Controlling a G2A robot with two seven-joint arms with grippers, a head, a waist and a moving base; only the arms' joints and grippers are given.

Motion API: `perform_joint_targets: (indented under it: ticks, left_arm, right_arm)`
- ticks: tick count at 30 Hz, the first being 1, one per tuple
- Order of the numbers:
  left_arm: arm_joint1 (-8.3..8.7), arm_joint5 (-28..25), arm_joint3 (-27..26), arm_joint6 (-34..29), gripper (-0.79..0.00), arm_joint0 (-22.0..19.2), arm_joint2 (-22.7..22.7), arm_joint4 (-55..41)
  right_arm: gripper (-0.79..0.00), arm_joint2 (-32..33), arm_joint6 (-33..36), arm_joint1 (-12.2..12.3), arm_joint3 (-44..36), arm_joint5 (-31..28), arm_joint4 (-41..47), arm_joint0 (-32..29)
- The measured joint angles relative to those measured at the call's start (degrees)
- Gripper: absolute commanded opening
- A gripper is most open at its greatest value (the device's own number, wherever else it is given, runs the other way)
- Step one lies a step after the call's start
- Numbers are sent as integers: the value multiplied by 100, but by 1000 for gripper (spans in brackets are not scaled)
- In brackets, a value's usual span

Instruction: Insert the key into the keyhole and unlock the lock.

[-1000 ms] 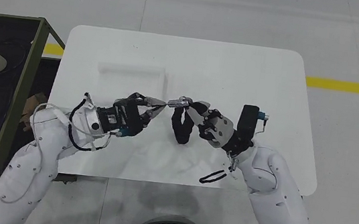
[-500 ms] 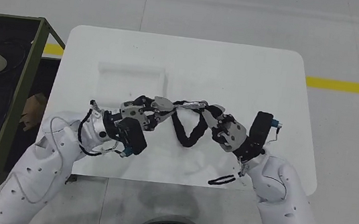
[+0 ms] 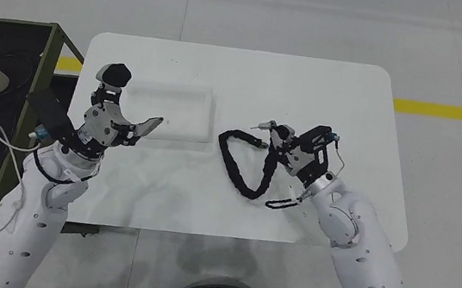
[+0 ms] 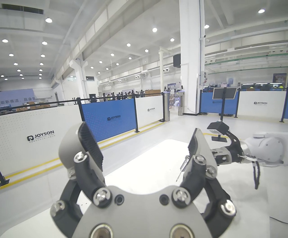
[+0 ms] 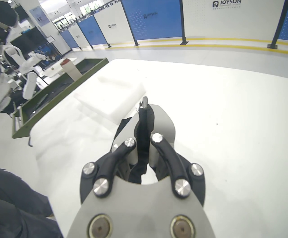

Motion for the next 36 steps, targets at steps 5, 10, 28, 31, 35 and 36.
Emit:
perform_joint_targets:
  ticks: [5, 10, 28, 31, 35, 36]
  left_arm:
    - [0, 0, 1, -1, 0, 0, 0, 6]
    - [0, 0, 1, -1, 0, 0, 0, 6]
    - [0, 0, 1, -1, -1, 0, 0, 6]
    - [0, 0, 1, -1, -1, 0, 0, 6]
    - [0, 0, 1, -1, -1, 0, 0, 6]
    - [0, 0, 1, -1, -1, 0, 0, 6]
  right_arm:
    - [0, -119, -241, -20, 20, 359, -345, 129]
    - [0, -185, -642, -20, -172, 653, -869, 12]
    - [-1, -111, -1048, -2, -249, 601, -963, -130]
    - [-1, -111, -1048, -2, -249, 601, -963, -130]
    - [-1, -111, -1048, -2, -249, 601, -963, -130]
    - [-1, -111, -1048, -2, -249, 601, -963, -130]
